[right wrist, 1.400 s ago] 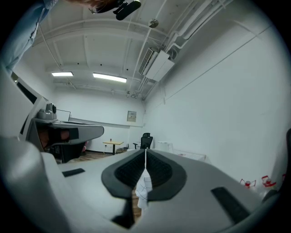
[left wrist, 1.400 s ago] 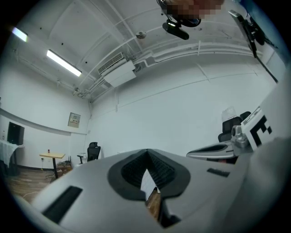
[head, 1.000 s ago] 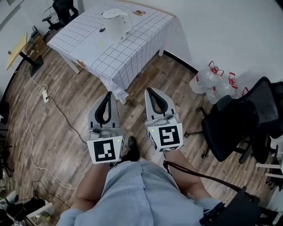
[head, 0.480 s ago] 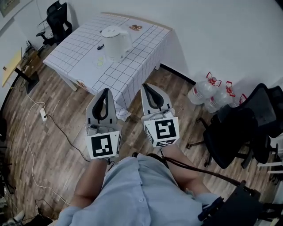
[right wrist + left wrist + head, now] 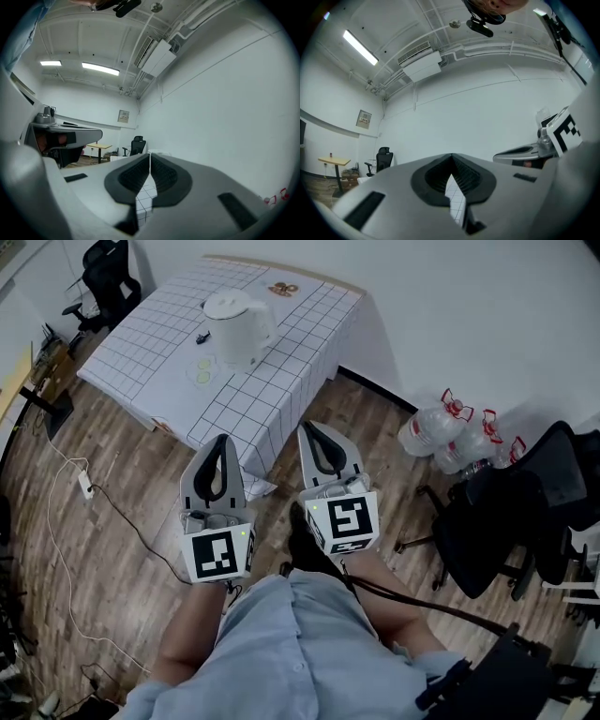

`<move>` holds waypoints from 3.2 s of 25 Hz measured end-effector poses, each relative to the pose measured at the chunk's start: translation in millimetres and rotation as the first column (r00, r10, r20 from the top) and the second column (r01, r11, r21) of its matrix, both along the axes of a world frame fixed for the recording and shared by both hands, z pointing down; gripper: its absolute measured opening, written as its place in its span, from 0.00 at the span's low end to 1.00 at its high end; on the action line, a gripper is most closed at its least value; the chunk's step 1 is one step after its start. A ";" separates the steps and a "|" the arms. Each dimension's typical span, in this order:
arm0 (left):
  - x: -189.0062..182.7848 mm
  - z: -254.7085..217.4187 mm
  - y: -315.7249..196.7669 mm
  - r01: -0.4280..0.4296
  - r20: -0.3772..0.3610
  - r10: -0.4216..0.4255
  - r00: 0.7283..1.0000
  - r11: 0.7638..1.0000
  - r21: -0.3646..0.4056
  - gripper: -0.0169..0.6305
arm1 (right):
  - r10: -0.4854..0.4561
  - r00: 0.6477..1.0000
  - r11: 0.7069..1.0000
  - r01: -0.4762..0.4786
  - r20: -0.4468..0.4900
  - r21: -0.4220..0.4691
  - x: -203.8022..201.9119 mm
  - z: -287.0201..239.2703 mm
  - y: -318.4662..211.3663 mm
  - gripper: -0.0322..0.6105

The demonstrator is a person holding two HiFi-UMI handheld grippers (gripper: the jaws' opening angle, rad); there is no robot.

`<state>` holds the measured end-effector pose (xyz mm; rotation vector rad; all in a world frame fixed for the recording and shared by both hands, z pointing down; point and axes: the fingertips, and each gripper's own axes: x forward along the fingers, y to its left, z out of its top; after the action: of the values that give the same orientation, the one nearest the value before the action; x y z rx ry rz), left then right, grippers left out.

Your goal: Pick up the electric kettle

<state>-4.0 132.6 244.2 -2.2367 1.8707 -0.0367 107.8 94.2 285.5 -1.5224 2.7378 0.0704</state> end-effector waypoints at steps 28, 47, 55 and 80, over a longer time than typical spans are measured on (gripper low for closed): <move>-37.5 -27.0 -216.6 0.150 0.041 -0.150 0.988 0.989 0.009 0.03 | -0.128 0.991 0.991 0.129 0.032 -0.021 -44.7 -8.7 -238.0 0.06; -105.0 40.3 -274.5 0.034 -0.025 -0.038 0.999 0.992 -0.122 0.03 | 0.041 0.994 0.973 -0.062 -0.098 -0.221 -87.0 93.1 -285.7 0.23; -135.9 73.9 -289.3 0.007 -0.040 -0.015 0.999 0.981 -0.192 0.03 | 0.144 0.981 0.938 -0.176 -0.127 -0.298 -90.6 138.8 -297.4 0.37; -187.1 101.4 -360.2 0.025 -0.089 -0.049 0.995 0.968 -0.251 0.03 | 0.320 0.915 0.876 -0.385 -0.248 -0.292 -80.2 163.8 -390.8 0.45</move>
<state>-191.1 -227.5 345.6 -2.4033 2.0601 -0.1858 27.6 -296.6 449.3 -2.2088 2.6704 -0.2783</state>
